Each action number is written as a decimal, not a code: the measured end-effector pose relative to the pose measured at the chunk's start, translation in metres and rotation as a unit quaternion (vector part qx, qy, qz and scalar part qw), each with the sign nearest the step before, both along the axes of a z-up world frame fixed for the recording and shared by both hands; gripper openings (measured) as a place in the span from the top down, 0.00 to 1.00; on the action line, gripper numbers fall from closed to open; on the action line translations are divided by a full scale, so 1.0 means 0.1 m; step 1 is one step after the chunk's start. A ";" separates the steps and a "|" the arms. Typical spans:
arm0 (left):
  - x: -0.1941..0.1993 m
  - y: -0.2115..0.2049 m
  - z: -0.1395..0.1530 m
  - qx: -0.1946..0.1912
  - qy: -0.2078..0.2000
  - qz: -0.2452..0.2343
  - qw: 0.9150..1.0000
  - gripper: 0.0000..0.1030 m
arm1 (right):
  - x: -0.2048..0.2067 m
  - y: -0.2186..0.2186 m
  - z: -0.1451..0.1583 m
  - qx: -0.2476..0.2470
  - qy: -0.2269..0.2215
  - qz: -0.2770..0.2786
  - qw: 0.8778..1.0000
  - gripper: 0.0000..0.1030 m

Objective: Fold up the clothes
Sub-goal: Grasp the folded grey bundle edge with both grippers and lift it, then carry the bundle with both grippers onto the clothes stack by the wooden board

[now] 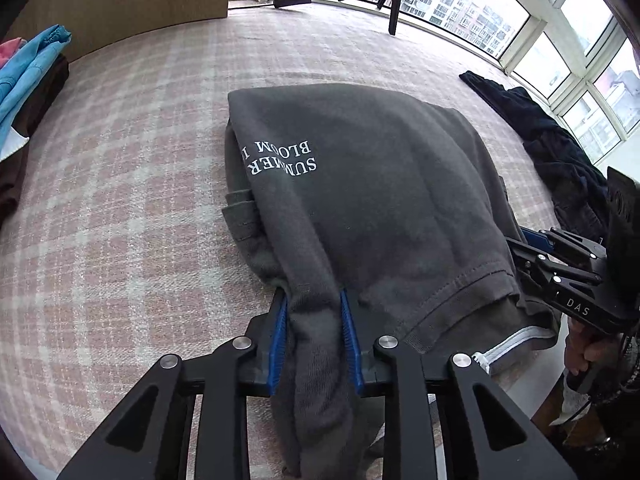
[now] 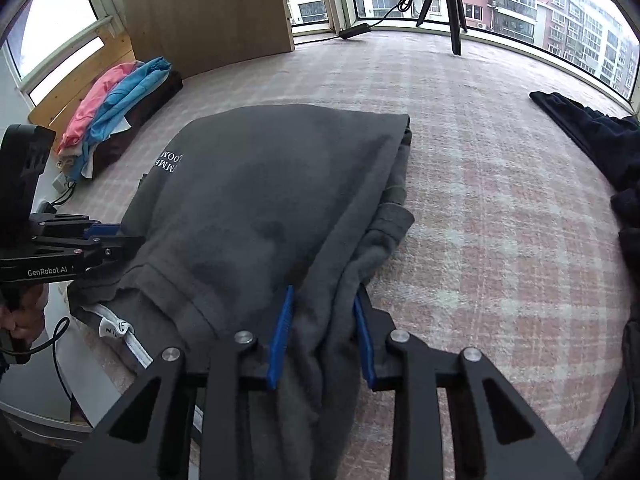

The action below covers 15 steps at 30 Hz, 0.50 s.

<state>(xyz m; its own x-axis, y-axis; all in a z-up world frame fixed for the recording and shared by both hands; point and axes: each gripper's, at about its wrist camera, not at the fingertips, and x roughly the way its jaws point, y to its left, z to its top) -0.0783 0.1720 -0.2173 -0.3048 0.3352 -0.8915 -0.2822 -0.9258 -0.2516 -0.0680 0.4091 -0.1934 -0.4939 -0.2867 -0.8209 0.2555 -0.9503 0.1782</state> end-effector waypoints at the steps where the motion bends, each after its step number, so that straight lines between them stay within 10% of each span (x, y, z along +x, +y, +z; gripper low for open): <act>1: -0.01 -0.02 -0.01 0.012 -0.004 0.004 1.000 0.80 | -0.01 0.02 0.00 -0.012 -0.005 -0.003 1.000 0.74; 10: -0.03 -0.08 0.04 0.170 -0.031 0.019 0.985 0.83 | -0.18 0.14 -0.11 -0.224 -0.091 -0.020 0.970 0.86; 15: 0.00 0.01 0.18 0.134 -0.010 0.011 0.991 0.83 | -0.15 -0.19 0.01 -0.239 -0.088 0.016 0.967 0.87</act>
<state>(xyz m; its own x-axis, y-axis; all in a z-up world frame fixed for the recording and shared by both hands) -0.0782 0.1729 -0.1991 -0.2982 0.5535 -0.7776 -0.2544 -0.8313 -0.4942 -0.0832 0.3902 -0.1929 -0.3428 -0.6673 -0.6612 0.2093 -0.7405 0.6387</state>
